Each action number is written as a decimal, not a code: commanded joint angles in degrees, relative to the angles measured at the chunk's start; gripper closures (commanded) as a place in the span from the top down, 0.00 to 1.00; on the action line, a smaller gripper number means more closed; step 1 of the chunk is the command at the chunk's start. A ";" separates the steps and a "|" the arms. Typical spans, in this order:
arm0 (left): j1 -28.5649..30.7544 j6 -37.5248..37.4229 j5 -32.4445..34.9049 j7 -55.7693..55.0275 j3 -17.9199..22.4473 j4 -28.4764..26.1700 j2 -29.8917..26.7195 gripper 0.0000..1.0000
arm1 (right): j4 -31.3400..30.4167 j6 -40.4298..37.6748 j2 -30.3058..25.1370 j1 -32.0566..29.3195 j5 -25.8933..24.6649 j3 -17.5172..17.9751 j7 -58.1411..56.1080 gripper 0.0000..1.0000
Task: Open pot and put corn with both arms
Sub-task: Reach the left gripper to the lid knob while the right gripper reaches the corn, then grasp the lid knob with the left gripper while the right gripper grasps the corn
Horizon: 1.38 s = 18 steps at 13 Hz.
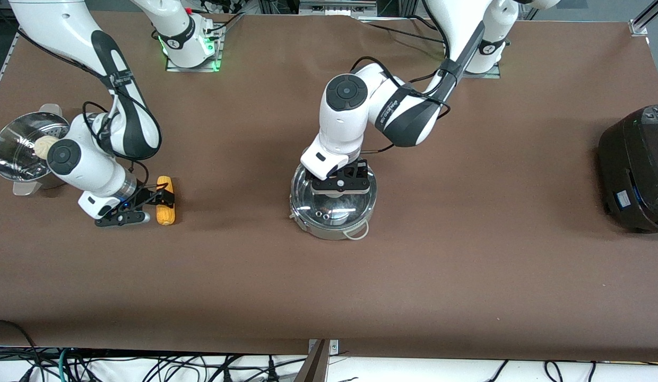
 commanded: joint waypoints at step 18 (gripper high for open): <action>-0.82 0.33 1.78 -0.12 -0.40 0.22 1.78 0.80 | -7.54 15.05 2.94 -0.87 0.72 0.54 -7.14 1.00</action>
